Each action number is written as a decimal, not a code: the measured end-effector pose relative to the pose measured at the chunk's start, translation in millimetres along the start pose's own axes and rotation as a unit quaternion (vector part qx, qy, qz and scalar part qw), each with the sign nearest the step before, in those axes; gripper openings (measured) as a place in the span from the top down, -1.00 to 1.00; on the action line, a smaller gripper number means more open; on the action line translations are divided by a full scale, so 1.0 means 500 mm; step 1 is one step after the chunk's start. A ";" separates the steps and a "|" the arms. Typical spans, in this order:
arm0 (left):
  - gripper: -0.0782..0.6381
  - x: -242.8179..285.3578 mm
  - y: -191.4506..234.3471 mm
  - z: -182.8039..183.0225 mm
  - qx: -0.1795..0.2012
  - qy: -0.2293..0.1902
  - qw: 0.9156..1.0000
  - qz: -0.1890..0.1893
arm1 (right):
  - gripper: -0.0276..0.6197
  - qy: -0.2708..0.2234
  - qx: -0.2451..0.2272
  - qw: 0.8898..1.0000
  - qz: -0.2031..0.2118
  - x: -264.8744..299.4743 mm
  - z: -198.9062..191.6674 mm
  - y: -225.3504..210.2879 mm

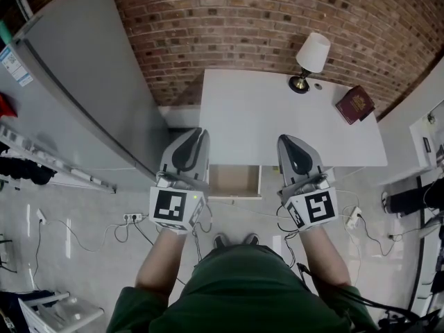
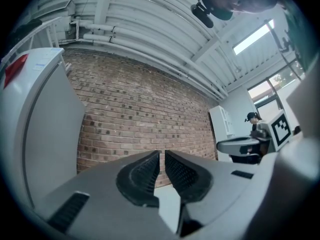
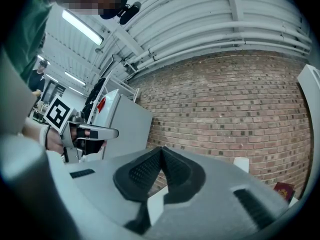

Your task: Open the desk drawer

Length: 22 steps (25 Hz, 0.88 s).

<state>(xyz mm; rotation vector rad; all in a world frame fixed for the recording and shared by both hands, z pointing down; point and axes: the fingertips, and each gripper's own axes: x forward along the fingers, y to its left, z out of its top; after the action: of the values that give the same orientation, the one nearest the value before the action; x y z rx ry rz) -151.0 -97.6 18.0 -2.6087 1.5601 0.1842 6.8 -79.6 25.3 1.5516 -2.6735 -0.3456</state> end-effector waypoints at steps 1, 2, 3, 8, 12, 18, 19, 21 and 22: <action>0.69 0.000 0.001 -0.001 0.000 0.001 1.000 0.000 | 0.92 0.001 0.000 1.000 0.000 0.001 -0.001 0.001; 0.69 0.000 0.002 -0.002 0.000 0.001 1.000 0.000 | 0.92 0.001 0.000 1.000 0.001 0.002 -0.002 0.003; 0.69 -0.001 0.004 -0.003 0.000 0.002 1.000 0.000 | 0.92 0.002 -0.001 1.000 0.002 0.004 -0.003 0.004; 0.69 -0.004 0.013 -0.007 -0.002 0.005 1.000 0.001 | 0.92 0.002 0.000 1.000 0.003 0.011 -0.002 0.013; 0.69 -0.007 0.021 -0.011 -0.004 0.005 1.000 0.001 | 0.92 0.004 0.000 1.000 0.000 0.013 -0.003 0.015; 0.69 -0.014 0.033 -0.023 -0.008 0.003 1.000 -0.001 | 0.92 0.006 0.000 1.000 -0.005 0.015 -0.005 0.023; 0.69 -0.015 0.034 -0.024 -0.009 0.003 1.000 -0.001 | 0.92 0.006 0.000 1.000 -0.006 0.015 -0.005 0.025; 0.69 -0.016 0.037 -0.028 -0.008 0.001 1.000 -0.003 | 0.92 0.006 -0.001 1.000 -0.007 0.016 -0.005 0.027; 0.69 -0.016 0.039 -0.029 -0.009 0.000 1.000 -0.003 | 0.92 0.006 0.000 1.000 -0.008 0.016 -0.005 0.028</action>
<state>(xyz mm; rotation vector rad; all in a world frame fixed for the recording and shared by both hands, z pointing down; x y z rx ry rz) -171.1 -102.0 33.1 -2.6267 1.5563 0.1975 -9.1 -80.1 29.7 1.5697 -2.6530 -0.3365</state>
